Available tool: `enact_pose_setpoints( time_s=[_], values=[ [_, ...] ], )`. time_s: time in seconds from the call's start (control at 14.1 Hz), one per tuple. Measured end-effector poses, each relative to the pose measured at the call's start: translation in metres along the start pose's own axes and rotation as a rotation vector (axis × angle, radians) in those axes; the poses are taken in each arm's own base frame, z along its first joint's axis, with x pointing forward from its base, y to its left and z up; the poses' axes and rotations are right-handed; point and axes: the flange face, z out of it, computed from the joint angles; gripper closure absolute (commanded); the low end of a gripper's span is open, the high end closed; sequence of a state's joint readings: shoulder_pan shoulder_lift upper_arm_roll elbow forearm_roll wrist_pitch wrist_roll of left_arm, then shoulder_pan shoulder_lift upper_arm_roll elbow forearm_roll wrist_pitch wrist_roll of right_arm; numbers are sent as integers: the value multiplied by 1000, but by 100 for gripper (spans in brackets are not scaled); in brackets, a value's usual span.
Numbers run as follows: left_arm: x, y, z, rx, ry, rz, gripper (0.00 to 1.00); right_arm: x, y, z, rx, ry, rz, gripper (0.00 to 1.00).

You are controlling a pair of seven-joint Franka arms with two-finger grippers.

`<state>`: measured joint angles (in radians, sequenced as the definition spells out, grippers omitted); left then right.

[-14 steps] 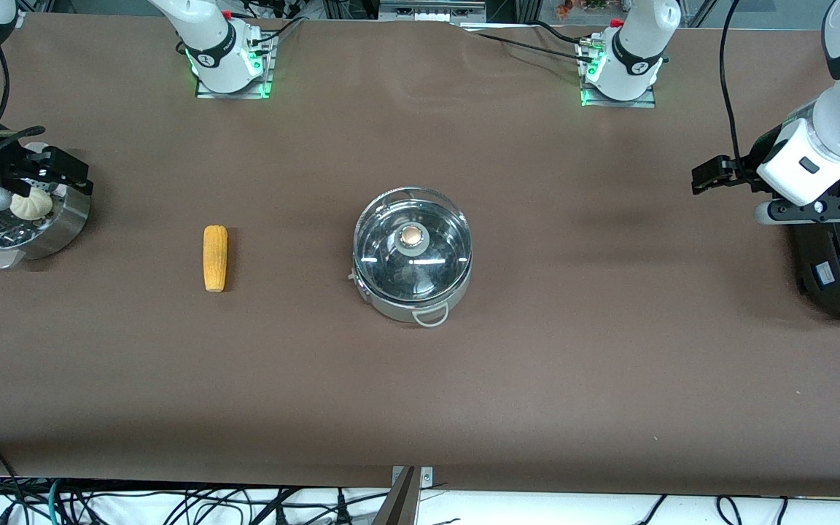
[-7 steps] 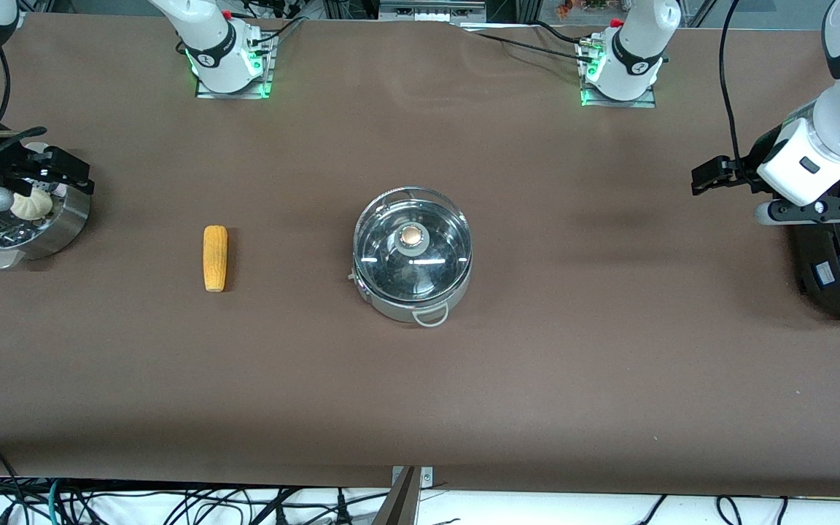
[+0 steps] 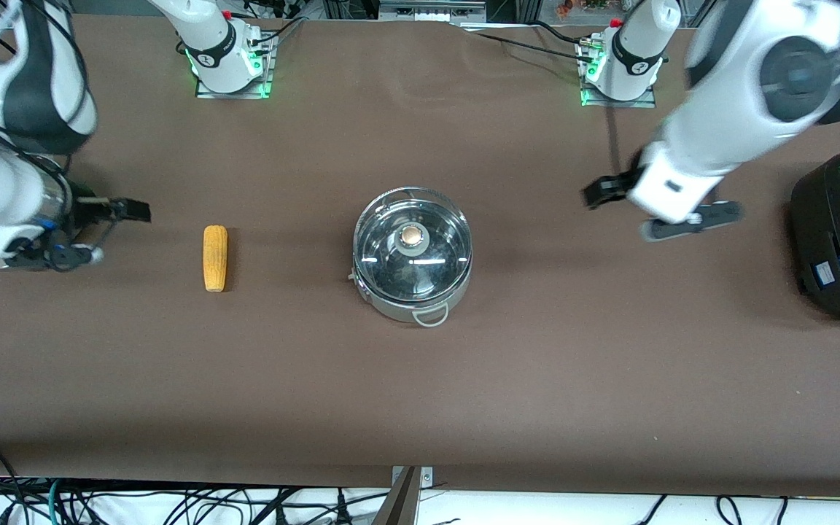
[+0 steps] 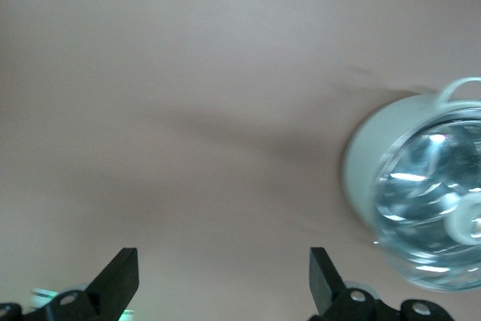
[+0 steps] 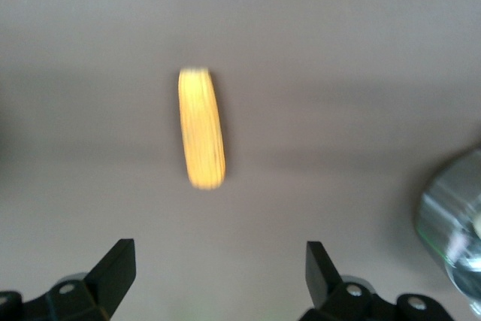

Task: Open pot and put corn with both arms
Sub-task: 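Reach the right gripper to the corn while the left gripper reaches the lid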

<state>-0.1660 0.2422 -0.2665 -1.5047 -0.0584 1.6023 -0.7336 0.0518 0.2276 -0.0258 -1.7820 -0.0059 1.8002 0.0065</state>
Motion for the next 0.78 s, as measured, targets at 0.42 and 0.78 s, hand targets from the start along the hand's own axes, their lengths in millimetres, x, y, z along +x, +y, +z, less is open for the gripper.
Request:
enact_pose_setpoints(
  time_s=[0.42,0.78],
  values=[
    [-45,161,75,-12,-29,-137,0,12,-41,122,-10,49,48,0],
    [-67,237,146,-21,5,-229,0,16,-39,217,-27,-72,50,37]
  ],
)
